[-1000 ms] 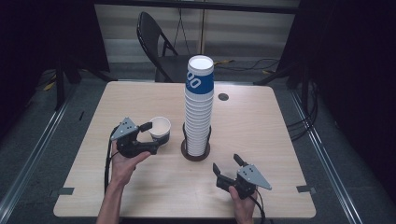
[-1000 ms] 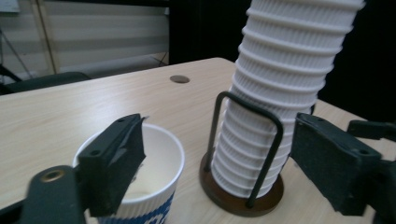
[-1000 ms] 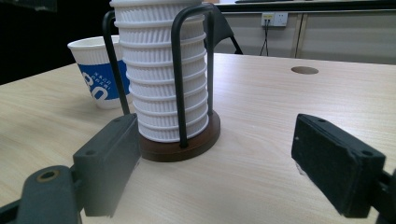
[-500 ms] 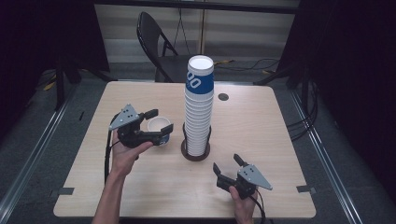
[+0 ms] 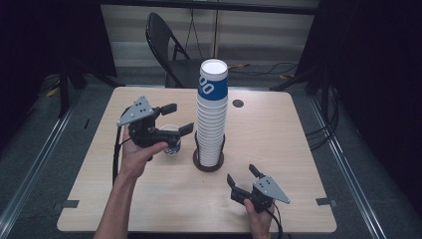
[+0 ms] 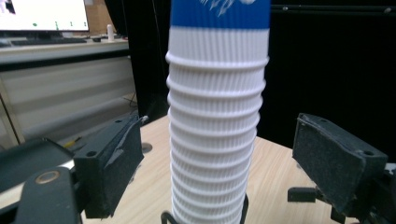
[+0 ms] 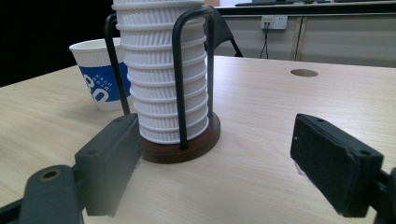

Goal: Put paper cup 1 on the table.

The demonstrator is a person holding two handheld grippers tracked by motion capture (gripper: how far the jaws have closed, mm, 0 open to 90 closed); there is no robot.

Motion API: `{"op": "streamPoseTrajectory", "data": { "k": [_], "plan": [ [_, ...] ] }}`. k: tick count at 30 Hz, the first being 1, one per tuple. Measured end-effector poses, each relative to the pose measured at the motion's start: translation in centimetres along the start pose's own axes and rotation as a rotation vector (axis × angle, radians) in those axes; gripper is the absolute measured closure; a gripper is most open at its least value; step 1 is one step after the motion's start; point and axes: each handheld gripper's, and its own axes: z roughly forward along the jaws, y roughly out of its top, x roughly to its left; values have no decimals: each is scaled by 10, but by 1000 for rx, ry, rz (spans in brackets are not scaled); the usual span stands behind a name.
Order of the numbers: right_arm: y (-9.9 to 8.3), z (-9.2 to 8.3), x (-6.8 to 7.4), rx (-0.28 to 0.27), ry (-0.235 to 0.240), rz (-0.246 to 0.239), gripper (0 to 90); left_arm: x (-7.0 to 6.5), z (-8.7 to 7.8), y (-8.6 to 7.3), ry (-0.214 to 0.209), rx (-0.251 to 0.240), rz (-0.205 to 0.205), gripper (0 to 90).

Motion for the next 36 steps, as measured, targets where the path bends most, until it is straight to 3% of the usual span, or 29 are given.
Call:
{"op": "streamPoseTrajectory", "data": {
  "k": [2,5,9,17,26,30,36],
  "plan": [
    [0,0,0,0,-1,-2,157,-1,4,7,2,-11,3,166],
    [0,0,0,-3,-3,-4,157,-1,10,16,-39,-27,-22,161],
    [0,0,0,-3,-1,-6,158,-3,17,28,-25,-14,11,155],
    [0,0,0,-3,2,-7,165,-3,29,47,-26,-10,21,155],
    [0,0,0,-4,1,-6,170,4,50,55,-71,2,-14,155],
    [0,0,0,-3,2,-2,178,6,56,56,-68,-6,-45,156],
    [0,0,0,-2,3,-6,179,8,66,57,-75,12,-44,152]
  ]
}}
